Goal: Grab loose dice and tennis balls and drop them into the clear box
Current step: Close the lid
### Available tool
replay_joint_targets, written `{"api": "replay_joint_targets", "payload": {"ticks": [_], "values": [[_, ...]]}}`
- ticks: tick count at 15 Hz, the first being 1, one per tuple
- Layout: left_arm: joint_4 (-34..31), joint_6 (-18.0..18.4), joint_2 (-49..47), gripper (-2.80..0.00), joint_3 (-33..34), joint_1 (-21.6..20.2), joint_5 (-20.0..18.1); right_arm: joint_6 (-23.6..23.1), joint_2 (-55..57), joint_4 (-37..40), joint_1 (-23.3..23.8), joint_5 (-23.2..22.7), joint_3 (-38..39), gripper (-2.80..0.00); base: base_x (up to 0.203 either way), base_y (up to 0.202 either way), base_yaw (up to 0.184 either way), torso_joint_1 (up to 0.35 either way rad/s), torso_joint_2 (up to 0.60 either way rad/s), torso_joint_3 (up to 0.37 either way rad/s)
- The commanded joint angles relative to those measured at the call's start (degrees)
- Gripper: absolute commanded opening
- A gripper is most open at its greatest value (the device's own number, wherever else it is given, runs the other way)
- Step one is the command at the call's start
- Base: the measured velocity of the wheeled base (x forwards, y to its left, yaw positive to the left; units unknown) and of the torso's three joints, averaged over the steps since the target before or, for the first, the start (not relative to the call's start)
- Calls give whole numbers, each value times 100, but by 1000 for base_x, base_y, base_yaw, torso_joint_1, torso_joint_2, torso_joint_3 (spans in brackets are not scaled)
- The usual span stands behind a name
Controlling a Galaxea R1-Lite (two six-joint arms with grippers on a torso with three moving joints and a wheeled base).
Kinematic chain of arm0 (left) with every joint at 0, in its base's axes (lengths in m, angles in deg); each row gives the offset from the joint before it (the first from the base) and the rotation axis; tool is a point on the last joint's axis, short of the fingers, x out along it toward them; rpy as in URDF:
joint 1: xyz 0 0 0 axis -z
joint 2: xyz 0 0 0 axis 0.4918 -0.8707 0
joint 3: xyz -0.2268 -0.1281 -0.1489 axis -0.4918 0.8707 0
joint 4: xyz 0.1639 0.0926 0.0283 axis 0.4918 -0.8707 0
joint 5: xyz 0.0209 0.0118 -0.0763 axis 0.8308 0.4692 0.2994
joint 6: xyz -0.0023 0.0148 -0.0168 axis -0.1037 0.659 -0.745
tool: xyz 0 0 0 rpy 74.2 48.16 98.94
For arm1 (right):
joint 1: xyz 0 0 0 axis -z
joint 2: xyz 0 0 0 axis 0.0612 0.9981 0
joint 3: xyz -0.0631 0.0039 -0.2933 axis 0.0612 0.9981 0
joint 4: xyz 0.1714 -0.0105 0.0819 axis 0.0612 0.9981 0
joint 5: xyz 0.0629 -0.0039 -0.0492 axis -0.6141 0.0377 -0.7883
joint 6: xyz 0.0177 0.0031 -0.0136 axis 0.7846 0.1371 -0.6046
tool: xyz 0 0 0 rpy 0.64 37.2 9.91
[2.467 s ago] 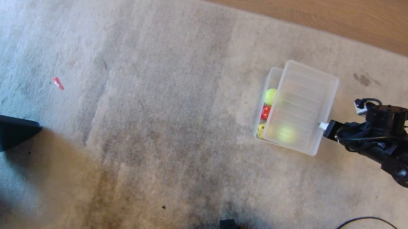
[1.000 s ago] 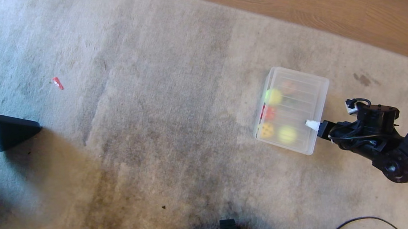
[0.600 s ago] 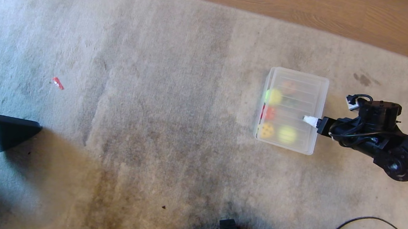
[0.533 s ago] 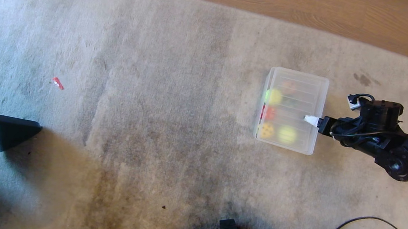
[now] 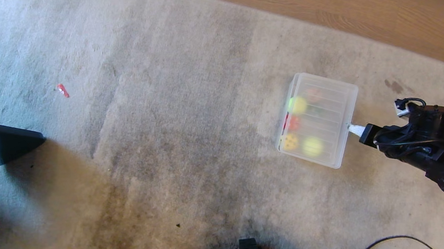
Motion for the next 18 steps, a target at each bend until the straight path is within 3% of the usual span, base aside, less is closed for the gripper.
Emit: {"api": "replay_joint_targets", "payload": {"ticks": [1,7,18], "values": [[0,-4,0,-280,0,0,5,-12,-16,-19,175,18,27,-280,0,0,0,0,0,0],[0,-4,0,-280,0,0,5,-59,184,15,608,15,-42,-280,0,0,0,0,0,0],[0,-4,0,-280,0,0,5,309,831,-5,-129,-30,-863,-280,0,0,0,0,0,0]]}}
